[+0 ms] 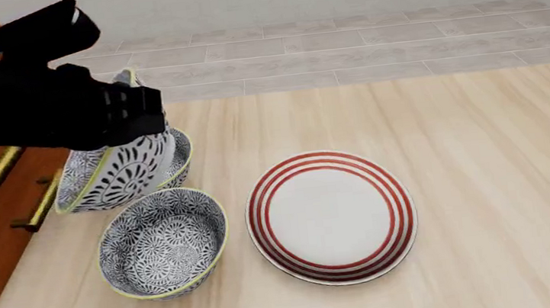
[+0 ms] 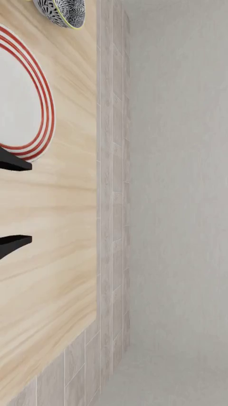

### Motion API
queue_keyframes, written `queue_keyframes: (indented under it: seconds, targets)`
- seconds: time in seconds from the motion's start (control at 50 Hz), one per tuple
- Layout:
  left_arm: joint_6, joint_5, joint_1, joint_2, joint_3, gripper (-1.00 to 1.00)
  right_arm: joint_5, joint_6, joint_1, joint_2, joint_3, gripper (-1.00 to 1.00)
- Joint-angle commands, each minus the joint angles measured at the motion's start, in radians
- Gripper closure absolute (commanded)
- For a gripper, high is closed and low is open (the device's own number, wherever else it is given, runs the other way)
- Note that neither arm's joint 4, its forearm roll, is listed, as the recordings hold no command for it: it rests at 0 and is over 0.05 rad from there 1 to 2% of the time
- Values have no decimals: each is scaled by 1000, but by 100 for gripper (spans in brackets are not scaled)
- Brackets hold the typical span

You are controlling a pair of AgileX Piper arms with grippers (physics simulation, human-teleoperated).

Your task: Put the bowl at the front on the plate.

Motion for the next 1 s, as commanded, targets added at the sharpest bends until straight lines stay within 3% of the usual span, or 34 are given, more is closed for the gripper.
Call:
queue_keyframes:
  seconds: [0.02, 0.72, 1.0]
  targets:
    - [62, -8, -40, 65, -64, 100, 0, 0, 0, -2, 1, -100]
    - [138, -63, -232, 337, -278, 100, 0, 0, 0, -2, 1, -100]
    - [119, -96, -319, 422, -287, 100, 0, 0, 0, -2, 1, -100]
